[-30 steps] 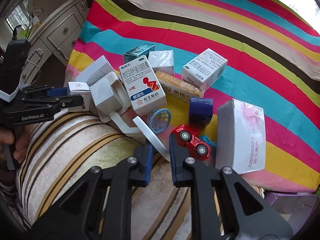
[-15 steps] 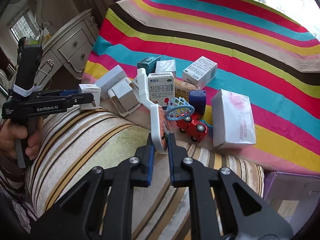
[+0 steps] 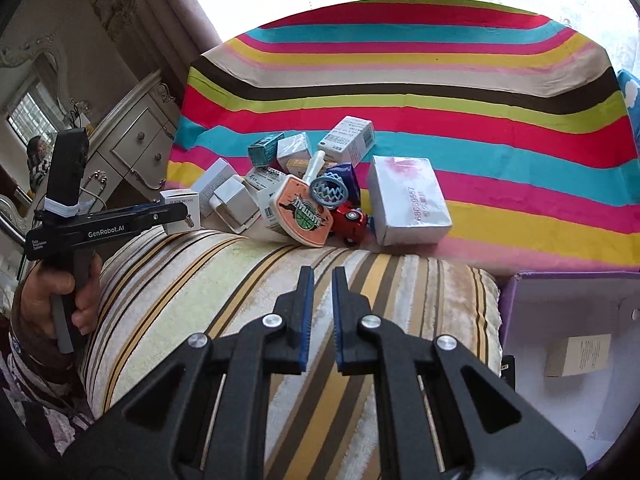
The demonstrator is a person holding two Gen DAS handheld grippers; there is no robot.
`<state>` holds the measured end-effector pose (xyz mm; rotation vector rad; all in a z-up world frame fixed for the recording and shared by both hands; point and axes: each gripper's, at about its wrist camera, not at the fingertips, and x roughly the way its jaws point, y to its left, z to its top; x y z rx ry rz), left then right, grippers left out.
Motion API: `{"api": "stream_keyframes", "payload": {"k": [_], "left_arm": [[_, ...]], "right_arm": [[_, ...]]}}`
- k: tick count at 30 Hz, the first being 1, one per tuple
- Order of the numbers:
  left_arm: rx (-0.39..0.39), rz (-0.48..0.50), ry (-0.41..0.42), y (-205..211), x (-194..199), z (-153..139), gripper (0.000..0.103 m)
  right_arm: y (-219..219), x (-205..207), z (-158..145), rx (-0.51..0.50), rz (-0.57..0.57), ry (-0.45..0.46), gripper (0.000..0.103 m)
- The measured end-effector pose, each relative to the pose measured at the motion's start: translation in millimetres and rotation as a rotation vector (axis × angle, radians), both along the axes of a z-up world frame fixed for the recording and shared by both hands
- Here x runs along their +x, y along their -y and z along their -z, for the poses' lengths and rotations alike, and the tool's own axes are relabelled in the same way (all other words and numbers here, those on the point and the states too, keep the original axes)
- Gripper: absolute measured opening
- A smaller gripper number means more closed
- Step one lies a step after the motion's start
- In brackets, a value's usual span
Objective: Organize rigid objects
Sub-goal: 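Lift both held items and carry them toward the purple box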
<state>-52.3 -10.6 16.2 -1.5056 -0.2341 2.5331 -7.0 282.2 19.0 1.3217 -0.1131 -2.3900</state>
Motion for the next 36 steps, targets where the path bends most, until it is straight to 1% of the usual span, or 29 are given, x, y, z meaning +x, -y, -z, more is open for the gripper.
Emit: {"api": "stream_keyframes", "payload": {"k": [3,5,6,7,8,9,10,12,14,17,19,22,26,27,28,29,33,36], "left_arm": [[0.004,0.006,0.001,-3,1,0,0.046],[0.007,0.01,0.003,-5,2,0,0.046],[0.01,0.013,0.003,-6,2,0,0.046],[0.012,0.015,0.004,-6,2,0,0.046],[0.015,0.016,0.004,-7,3,0,0.046],[0.017,0.017,0.004,-7,3,0,0.046],[0.02,0.016,0.005,-6,4,0,0.046],[0.028,0.014,0.009,-4,3,2,0.046],[0.037,0.014,0.017,-3,3,5,0.046],[0.044,0.016,0.02,-2,3,7,0.046],[0.051,0.014,0.022,0,4,7,0.046],[0.054,0.012,0.024,1,4,7,0.046],[0.053,0.012,0.025,2,4,8,0.046],[0.052,0.013,0.023,2,4,7,0.046],[0.051,0.012,0.022,1,4,7,0.046],[0.051,0.011,0.021,1,4,7,0.046],[0.05,0.011,0.017,0,5,5,0.046],[0.055,0.006,0.007,-2,6,2,0.046]], "right_arm": [[4,-10,2,0.028,0.017,0.021,0.013],[10,-19,5,0.057,0.016,0.037,0.016],[16,-23,8,0.069,0.005,0.047,0.03],[22,-27,11,0.07,-0.005,0.058,0.055],[26,-32,13,0.052,-0.011,0.067,0.068],[28,-37,15,0.006,-0.02,0.076,0.083],[30,-43,18,-0.046,-0.025,0.1,0.086],[30,-55,23,-0.108,-0.01,0.146,0.086],[32,-67,28,-0.121,-0.002,0.162,0.086],[37,-82,33,-0.093,0.021,0.168,0.086],[47,-89,37,-0.056,-0.031,0.168,0.086],[60,-95,42,0.025,-0.074,0.147,0.086],[69,-101,48,0.056,-0.112,0.145,0.086],[71,-100,48,0.06,-0.124,0.136,0.084],[72,-100,48,0.066,-0.13,0.131,0.071],[73,-99,49,0.069,-0.133,0.132,0.069],[70,-94,45,0.065,-0.136,0.108,0.069],[67,-86,37,0.065,-0.121,0.072,0.069]]}}
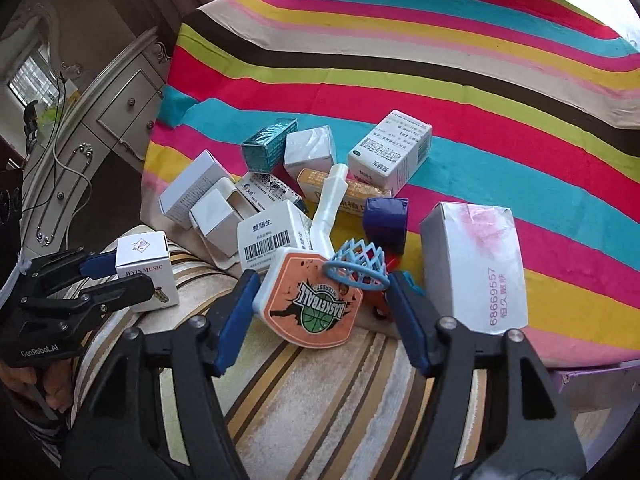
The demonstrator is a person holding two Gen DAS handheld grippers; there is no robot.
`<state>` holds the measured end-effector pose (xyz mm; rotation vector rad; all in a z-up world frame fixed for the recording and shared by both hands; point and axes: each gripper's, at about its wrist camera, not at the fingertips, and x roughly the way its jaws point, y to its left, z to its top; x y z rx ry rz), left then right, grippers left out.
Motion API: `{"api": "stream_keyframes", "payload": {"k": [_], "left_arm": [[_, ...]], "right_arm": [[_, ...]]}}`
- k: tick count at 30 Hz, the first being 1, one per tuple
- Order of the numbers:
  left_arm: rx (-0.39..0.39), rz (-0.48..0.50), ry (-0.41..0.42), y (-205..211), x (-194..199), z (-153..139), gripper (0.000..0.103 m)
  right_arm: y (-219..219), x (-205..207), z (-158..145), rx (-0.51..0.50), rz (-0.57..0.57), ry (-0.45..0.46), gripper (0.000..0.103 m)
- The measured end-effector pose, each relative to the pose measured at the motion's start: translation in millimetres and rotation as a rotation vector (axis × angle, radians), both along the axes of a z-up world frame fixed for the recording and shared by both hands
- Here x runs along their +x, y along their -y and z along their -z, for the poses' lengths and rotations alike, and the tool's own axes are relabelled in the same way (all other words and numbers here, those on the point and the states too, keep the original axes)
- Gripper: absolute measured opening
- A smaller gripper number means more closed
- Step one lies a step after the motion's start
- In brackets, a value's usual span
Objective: Organize rigid objects
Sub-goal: 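Lift both held items and carry them toward the purple box, then open the right tool to drop the hoop toy while the left tool releases the cube box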
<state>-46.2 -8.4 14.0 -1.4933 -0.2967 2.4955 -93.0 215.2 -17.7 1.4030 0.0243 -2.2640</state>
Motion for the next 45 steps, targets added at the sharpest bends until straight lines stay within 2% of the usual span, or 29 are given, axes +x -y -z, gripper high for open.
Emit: {"api": "stream_keyframes", "payload": {"k": [7,13,17,25,35,38,45], "left_arm": [[0.018,0.027,-0.028,-13,4,-9,0.046],[0.028,0.084,-0.051,-42,7,-18,0.046],[0.034,0.15,-0.065,-69,11,-23,0.046],[0.045,0.289,-0.093,-134,15,-35,0.046],[0.034,0.467,-0.107,-217,20,-44,0.046],[0.026,0.511,-0.111,-240,22,-44,0.046],[0.023,0.576,-0.099,-284,17,-41,0.046]], "right_arm": [[-19,28,-23,-0.007,0.056,-0.099,0.069],[-52,55,-43,-0.032,0.152,-0.162,0.069],[-81,75,-51,-0.064,0.226,-0.178,0.069],[-163,118,-60,-0.046,0.417,-0.21,0.069],[-254,162,-29,0.05,0.652,-0.121,0.069],[-263,169,-15,0.098,0.674,-0.078,0.069],[-273,175,10,0.107,0.687,0.016,0.069]]}}
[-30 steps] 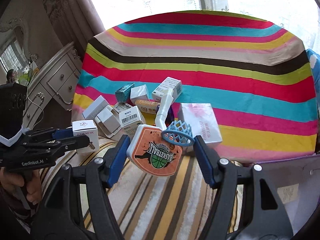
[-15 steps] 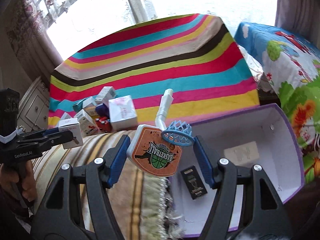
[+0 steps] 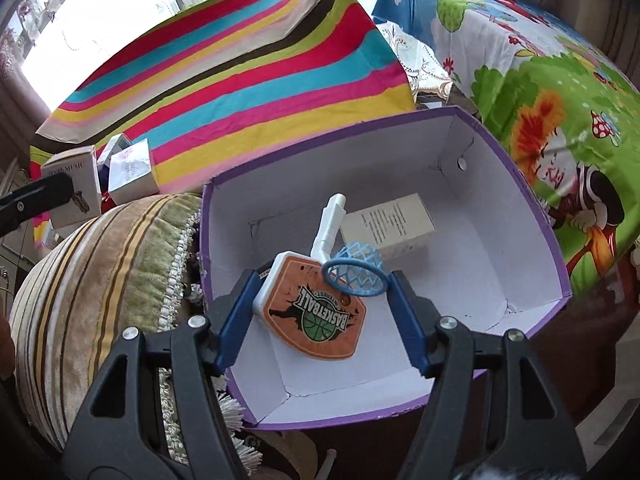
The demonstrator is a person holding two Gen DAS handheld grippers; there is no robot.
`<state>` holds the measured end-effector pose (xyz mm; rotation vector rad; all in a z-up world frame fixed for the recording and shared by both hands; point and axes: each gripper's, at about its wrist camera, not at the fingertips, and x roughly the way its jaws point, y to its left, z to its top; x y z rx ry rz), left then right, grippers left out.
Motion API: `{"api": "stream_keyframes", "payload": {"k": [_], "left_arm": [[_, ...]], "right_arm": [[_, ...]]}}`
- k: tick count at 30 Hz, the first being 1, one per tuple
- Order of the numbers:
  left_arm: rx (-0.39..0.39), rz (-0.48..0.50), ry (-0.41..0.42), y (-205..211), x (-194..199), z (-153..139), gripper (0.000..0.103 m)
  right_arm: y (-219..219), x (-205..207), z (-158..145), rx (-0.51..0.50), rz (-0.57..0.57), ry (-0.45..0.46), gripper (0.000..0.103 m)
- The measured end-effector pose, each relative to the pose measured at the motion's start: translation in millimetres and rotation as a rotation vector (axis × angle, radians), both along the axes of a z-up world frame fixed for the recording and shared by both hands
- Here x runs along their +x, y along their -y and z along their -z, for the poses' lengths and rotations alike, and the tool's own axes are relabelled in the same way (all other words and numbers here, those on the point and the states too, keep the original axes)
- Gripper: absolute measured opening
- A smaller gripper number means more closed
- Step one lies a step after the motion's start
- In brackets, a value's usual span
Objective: Organize rigid objects
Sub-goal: 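Open the right tool to drop the hoop toy while the left tool releases the cube box, then return to the pile and grasp the white barcode box with the left tool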
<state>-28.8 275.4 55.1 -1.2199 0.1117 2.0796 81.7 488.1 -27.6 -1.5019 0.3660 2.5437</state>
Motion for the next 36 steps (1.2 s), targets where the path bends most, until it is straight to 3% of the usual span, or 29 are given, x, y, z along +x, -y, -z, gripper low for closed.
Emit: {"api": "stream_keyframes", "payload": {"k": [8,13,26,36], "left_arm": [[0.024,0.026,0.025,-27,-11,4,0.047],[0.045,0.033,0.042,-31,-13,4,0.063],[0.088,-0.028,0.072,5,-18,3,0.064],[0.088,-0.052,0.092,36,-12,13,0.064]], "right_arm": [[2,-3,5,-0.038,0.011,0.007,0.071],[-1,-2,2,-0.059,0.031,0.0,0.077],[8,-6,-3,-0.068,0.015,0.001,0.078],[41,-22,-12,-0.068,-0.064,-0.001,0.078]]}}
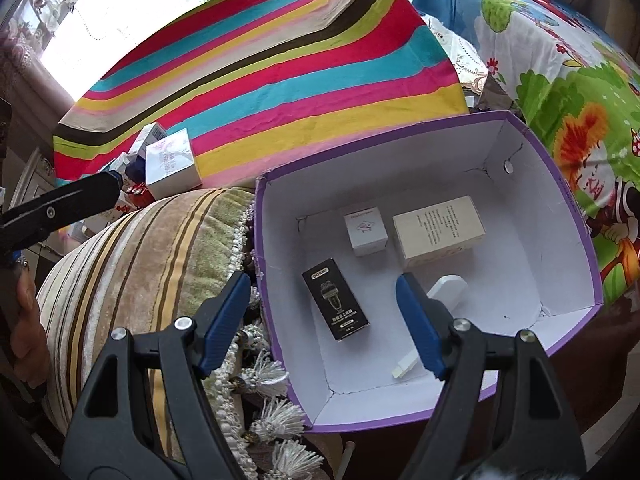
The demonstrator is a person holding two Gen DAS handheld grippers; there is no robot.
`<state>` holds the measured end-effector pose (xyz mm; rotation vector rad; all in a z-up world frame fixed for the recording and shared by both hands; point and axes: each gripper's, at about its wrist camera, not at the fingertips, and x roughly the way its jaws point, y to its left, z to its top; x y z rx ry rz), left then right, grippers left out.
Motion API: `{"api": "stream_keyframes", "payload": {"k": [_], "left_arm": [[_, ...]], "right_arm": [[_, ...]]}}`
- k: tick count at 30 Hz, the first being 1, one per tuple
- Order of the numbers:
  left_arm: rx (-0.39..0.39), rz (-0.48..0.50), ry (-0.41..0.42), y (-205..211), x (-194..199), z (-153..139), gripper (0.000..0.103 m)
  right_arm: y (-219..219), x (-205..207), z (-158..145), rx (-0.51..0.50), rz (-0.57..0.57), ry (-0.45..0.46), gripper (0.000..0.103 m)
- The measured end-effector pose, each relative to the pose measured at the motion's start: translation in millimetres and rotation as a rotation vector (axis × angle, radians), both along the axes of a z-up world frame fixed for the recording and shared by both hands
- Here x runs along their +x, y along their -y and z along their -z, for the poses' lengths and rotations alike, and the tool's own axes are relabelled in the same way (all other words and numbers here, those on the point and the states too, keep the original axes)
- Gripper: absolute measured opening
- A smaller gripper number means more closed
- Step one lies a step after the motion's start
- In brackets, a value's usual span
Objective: Organize rigid objects
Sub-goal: 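Return to the pile and grasp the white barcode box with the left tool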
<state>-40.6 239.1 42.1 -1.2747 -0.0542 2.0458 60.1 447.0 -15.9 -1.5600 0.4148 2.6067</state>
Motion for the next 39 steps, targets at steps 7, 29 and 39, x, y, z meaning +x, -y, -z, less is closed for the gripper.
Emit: {"api": "stream_keyframes", "payload": {"k": [7,29,39], "left_arm": [[0.044,-0.129,0.043,60,-10,5,0.064],[-0.085,-0.396,0.097,180,-47,35,0.064],[-0.289,-0.289,0.031,160,-78,47,0.07]], "right_arm": [[25,-16,-2,-0.032,-0.064,0.004,0.078],[87,-68,-3,-0.011,-0.213,0.031,0.078],[113,-103,6,-0.001,-0.276,0.063,0.078]]}}
